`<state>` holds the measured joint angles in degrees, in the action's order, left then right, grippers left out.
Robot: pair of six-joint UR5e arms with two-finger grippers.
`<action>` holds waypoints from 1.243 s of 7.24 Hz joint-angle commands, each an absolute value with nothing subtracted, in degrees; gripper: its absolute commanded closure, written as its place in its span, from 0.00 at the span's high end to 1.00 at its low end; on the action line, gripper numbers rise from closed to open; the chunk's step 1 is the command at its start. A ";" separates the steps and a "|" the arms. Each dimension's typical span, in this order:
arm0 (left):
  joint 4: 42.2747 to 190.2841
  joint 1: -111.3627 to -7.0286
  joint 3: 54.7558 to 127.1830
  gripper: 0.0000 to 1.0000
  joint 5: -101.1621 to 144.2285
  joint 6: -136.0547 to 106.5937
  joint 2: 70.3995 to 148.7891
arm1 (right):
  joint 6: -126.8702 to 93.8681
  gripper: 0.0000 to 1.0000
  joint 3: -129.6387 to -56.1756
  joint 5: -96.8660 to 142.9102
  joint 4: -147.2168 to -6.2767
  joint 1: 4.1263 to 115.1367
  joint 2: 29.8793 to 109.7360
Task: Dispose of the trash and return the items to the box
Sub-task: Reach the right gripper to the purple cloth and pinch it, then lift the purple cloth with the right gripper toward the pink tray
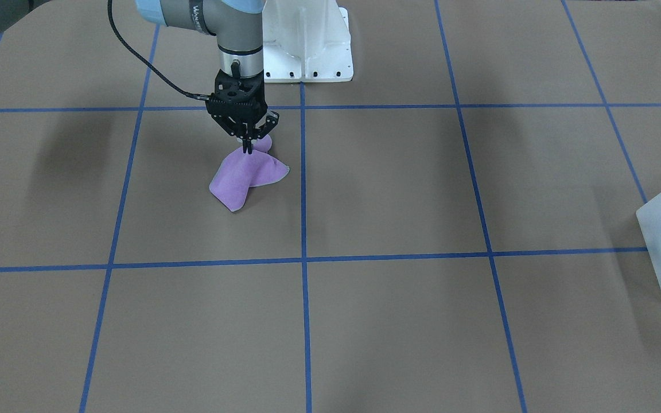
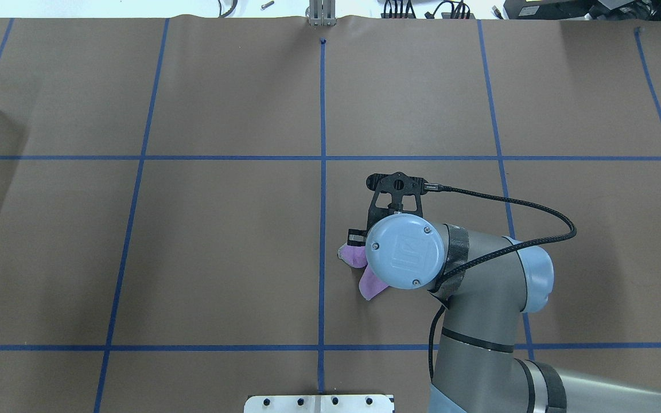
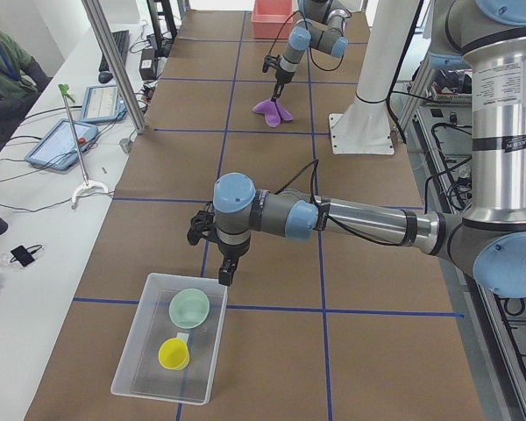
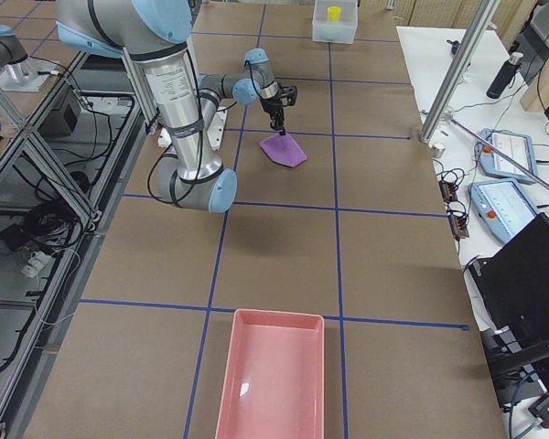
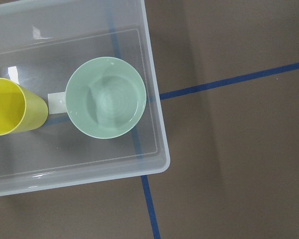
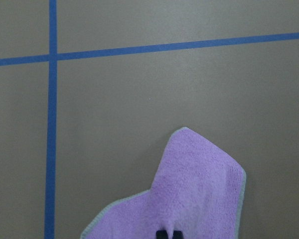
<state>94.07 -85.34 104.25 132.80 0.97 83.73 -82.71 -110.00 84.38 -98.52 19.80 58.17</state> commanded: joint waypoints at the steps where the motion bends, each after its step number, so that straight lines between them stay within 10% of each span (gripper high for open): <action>1: 93.87 -85.34 104.24 0.99 132.89 0.97 83.58 | -80.35 0.00 -112.66 85.77 -99.13 23.09 58.36; 9: 94.66 -85.78 103.80 0.99 137.20 6.59 79.63 | -12.60 0.00 -115.14 126.27 -99.05 73.94 83.71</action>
<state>94.42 -85.60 103.66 136.81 6.38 79.84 -26.67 -115.37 121.88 -99.08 65.85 77.50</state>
